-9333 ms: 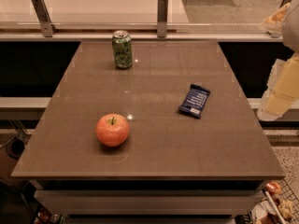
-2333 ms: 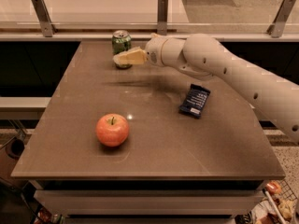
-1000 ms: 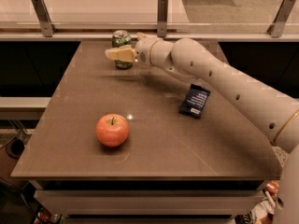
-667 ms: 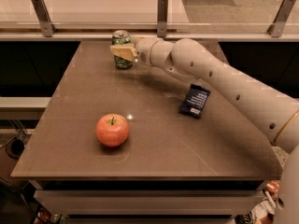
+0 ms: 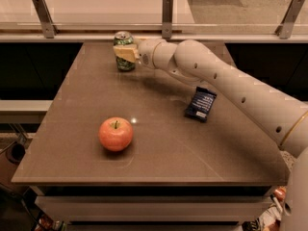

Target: Knock green can over

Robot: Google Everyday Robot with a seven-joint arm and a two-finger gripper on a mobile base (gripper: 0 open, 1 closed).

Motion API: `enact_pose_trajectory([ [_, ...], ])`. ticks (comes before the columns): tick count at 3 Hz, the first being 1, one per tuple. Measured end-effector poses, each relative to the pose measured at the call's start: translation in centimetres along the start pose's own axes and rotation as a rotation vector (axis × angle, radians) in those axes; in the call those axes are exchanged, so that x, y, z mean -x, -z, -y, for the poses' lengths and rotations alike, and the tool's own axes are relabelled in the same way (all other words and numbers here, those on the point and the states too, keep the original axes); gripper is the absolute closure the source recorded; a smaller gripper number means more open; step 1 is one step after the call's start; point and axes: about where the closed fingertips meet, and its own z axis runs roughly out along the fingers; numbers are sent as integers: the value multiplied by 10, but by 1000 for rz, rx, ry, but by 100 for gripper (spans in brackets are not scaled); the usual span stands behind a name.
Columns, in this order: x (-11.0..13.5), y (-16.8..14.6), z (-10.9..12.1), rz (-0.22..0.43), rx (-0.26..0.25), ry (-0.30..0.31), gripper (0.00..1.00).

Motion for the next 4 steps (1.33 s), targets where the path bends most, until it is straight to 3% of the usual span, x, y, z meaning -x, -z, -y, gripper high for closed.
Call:
enact_pose_trajectory([
  [1,0,-1,-2,0,3,0,100],
  [3,19,8,-1,-63,-12,37,100],
  [4,37,20,-4,-150,-32,85,100],
])
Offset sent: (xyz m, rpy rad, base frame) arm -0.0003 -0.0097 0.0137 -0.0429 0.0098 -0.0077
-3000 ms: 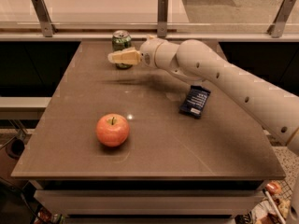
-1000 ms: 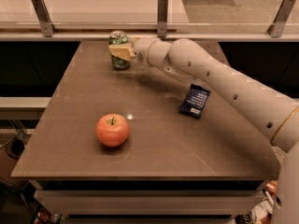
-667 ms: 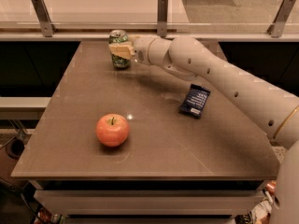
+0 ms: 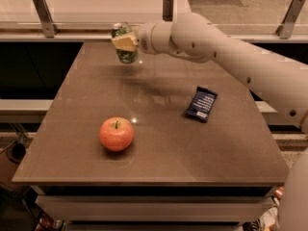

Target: Knock green can over

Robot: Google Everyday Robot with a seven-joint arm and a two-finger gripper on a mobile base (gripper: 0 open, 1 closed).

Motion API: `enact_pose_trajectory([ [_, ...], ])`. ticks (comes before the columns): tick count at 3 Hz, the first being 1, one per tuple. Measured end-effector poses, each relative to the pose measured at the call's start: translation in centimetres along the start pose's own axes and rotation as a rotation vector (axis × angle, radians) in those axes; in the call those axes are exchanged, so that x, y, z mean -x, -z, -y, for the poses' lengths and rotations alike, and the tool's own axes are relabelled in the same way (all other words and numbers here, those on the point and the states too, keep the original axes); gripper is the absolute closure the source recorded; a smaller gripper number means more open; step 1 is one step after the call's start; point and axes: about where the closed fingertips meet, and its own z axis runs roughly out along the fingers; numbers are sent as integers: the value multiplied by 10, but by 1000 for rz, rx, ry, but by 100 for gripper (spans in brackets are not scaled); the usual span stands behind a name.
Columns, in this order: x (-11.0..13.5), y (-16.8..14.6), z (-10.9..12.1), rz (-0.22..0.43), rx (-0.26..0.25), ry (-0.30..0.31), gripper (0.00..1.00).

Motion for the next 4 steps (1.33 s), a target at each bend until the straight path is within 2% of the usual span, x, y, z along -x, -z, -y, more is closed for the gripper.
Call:
enact_pose_trajectory([
  [1,10,11,-3,-108,-22,45,100],
  [2,6,22,7,-234,-64,82,100],
  [3,-8,30,20,-361,-110,111,100],
  [4,-23,29,23,-448,-125,124,100],
])
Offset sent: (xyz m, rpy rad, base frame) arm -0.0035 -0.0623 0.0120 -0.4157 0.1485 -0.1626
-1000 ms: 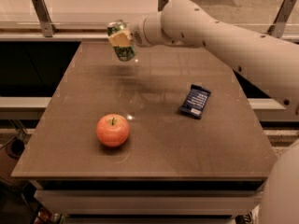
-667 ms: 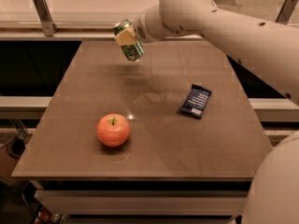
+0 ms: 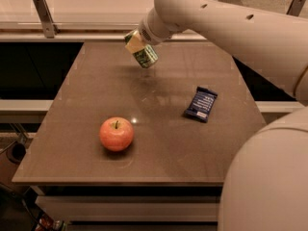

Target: Knock green can over

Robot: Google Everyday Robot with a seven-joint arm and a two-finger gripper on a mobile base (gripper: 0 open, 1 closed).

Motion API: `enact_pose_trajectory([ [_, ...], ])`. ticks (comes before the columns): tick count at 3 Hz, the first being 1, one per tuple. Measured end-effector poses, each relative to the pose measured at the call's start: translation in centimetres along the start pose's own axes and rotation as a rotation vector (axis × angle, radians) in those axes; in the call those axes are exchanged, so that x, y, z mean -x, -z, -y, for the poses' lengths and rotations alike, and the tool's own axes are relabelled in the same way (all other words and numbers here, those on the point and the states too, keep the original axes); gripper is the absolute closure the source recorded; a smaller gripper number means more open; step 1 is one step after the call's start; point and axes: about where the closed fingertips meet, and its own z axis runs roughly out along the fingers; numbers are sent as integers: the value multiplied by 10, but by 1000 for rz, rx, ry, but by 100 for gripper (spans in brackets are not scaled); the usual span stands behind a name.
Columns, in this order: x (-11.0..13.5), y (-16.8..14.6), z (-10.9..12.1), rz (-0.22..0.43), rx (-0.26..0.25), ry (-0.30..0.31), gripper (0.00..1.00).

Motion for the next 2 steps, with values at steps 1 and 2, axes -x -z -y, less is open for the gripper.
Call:
enact_pose_trajectory([
  [1,-5,-16,-8,-44,25,22,100],
  [2,-2,-35,-26,-55,73,54,100],
])
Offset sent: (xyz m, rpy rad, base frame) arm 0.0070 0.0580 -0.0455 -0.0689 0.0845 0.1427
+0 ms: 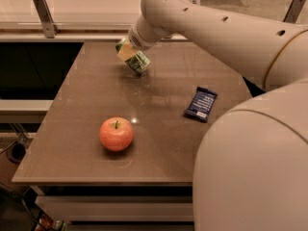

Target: Knock green can over

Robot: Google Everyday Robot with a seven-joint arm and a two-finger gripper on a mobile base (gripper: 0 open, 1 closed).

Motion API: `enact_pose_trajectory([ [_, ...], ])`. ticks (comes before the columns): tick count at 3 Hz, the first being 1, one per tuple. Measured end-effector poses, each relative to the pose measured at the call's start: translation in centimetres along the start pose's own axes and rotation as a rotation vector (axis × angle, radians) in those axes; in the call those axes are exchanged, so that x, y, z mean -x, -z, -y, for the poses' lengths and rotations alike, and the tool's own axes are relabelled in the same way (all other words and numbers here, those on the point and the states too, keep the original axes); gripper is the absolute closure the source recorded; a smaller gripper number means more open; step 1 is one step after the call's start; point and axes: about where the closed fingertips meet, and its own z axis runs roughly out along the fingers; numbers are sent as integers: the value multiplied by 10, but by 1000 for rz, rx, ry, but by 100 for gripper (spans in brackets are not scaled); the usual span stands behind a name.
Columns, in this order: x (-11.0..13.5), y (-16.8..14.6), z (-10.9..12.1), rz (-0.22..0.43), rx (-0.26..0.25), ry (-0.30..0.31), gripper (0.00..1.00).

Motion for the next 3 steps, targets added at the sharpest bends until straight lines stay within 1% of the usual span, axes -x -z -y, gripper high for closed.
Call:
enact_pose_trajectory([
  [1,7,-25,-20,-2,70,34,100],
  [2,14,-47,-35,5,133,57,100],
  [3,17,-63,-45,16,174,66,100],
])
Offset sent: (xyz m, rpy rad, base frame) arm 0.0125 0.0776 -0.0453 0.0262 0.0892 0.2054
